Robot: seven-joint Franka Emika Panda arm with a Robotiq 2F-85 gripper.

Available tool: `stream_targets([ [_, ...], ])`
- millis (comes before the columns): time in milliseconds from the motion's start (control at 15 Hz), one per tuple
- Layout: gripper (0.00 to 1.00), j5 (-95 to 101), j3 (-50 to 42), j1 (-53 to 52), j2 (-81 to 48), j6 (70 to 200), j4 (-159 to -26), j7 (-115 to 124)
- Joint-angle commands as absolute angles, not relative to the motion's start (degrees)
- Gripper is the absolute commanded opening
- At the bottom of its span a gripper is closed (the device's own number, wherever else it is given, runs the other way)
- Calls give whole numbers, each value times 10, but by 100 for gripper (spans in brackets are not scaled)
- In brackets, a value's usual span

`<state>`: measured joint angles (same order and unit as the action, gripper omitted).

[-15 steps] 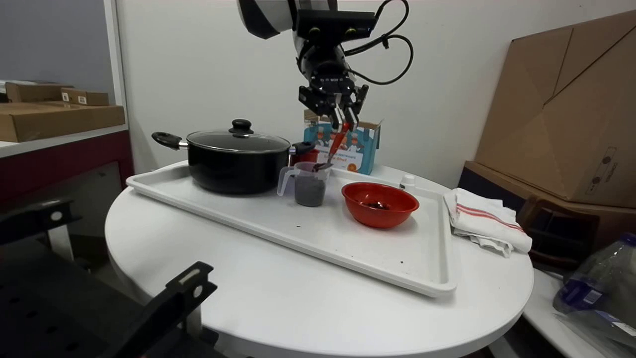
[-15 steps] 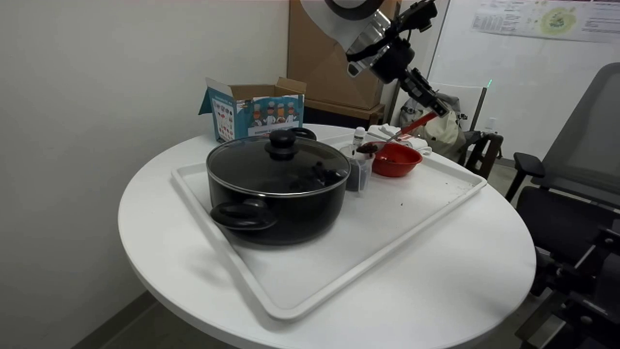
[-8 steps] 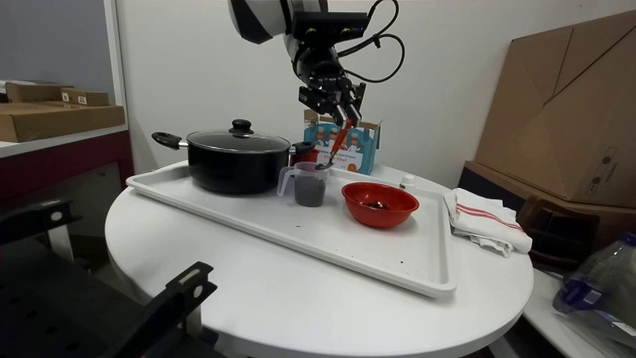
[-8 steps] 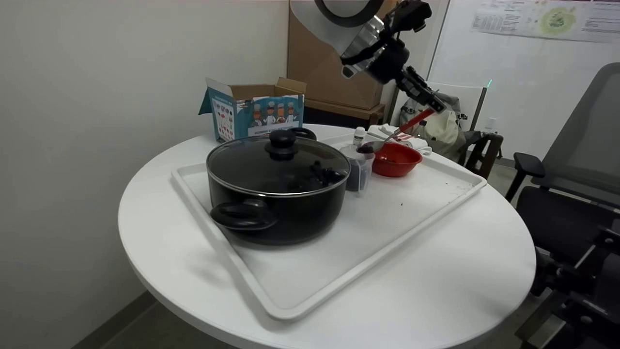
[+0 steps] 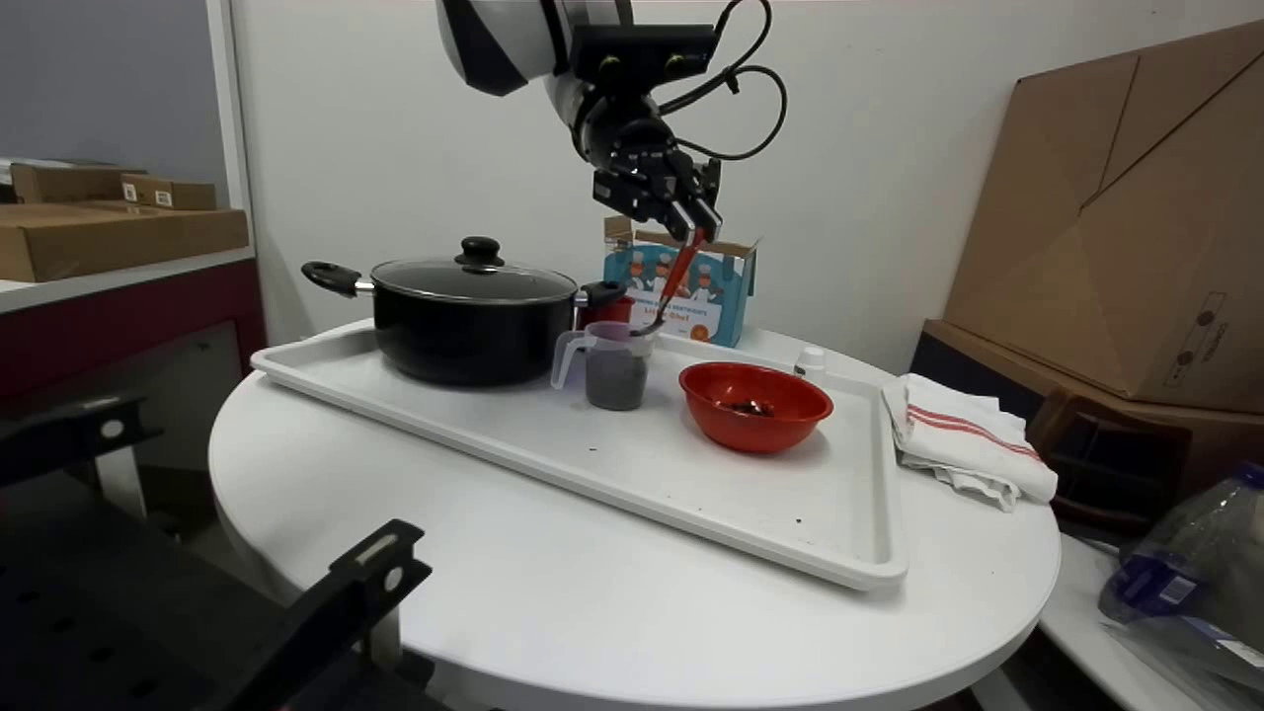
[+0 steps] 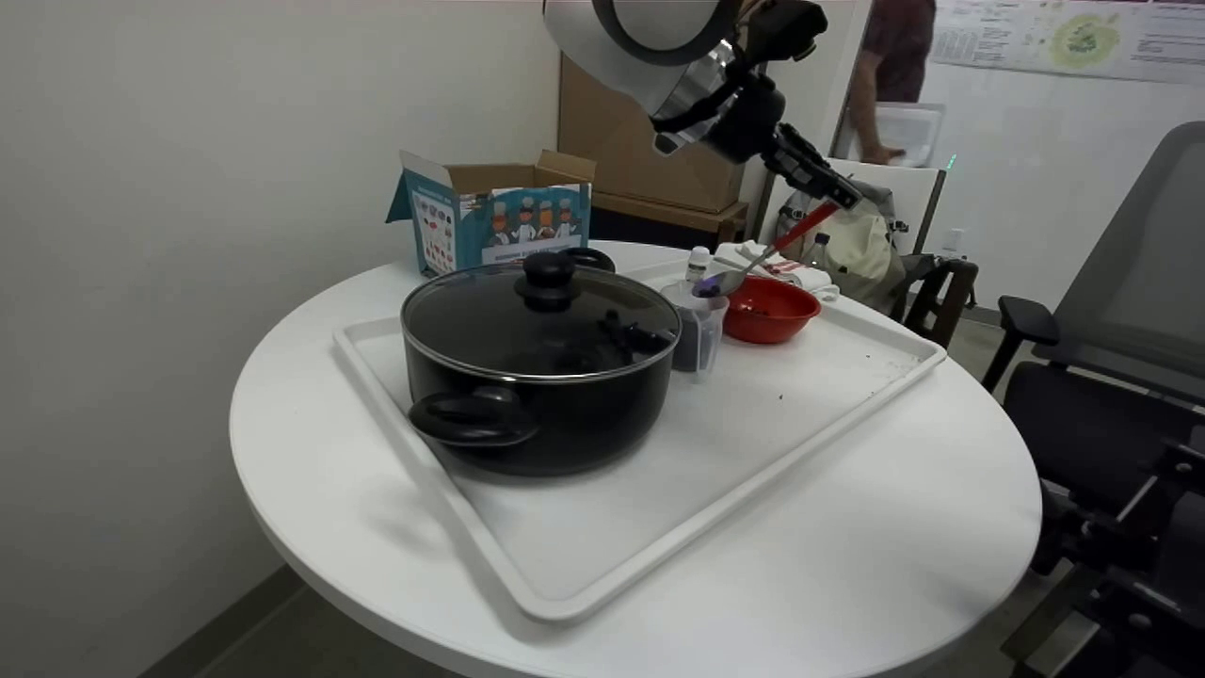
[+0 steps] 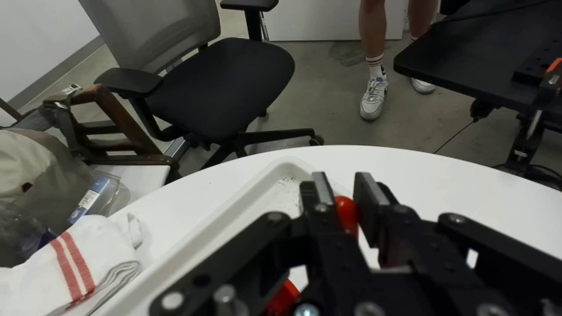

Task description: Use the spoon to scoop some things from the bowl and put in the jug

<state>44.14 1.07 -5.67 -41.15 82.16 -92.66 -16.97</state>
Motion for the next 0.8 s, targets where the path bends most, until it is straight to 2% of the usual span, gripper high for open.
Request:
stream_targets([
  [0, 5, 471, 16, -65, -421, 799, -910, -175],
  [733, 5, 558, 24, -74, -416, 790, -939, -176],
])
